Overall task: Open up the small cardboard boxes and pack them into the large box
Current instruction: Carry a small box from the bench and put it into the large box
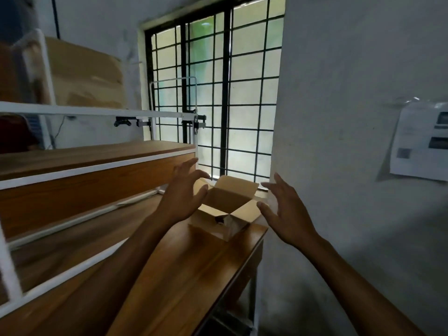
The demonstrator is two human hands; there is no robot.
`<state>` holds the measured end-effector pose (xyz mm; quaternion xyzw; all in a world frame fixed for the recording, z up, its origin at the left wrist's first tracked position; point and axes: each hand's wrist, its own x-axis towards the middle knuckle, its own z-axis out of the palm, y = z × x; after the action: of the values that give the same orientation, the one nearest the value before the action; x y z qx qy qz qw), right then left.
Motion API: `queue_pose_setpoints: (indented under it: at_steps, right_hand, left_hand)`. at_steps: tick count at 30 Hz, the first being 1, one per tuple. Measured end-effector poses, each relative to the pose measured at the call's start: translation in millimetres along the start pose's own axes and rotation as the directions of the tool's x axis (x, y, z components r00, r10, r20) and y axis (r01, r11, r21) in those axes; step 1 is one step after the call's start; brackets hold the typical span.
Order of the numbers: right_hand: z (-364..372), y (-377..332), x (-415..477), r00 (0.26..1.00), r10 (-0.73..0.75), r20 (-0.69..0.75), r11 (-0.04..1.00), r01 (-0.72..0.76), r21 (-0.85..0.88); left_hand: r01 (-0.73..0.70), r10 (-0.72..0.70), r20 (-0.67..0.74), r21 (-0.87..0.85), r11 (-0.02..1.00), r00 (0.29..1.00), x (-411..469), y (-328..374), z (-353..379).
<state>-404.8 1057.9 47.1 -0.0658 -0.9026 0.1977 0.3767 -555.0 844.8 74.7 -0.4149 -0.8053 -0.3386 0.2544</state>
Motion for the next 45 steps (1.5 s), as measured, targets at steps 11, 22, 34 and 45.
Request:
queue_pose_setpoints:
  at_steps: [11,22,34,45]
  right_hand:
    - [77.2,163.1,109.6,0.979,0.035,0.201,0.999,-0.035,-0.006]
    - [234.0,291.5,211.5,0.920,0.153,0.361,0.988,-0.153,-0.027]
    - [354.5,376.4,282.4,0.652,0.573,0.497,0.805,-0.561,-0.193]
    - [396.4,429.7,302.0,0.509,0.562,0.652,0.666,-0.746,0.008]
  left_hand:
    - [0.288,-0.291,-0.082,-0.050,0.956,0.953,98.6,-35.5,152.1]
    - [0.623,-0.616,0.128,-0.297,0.724,0.777,171.6,-142.8,311.0]
    - [0.918,-0.919,0.051,-0.095,0.385,0.390,172.8,-244.8,444.9]
    - [0.714,-0.975,0.191,-0.668,-0.211,-0.110,167.3,-245.1,483.5]
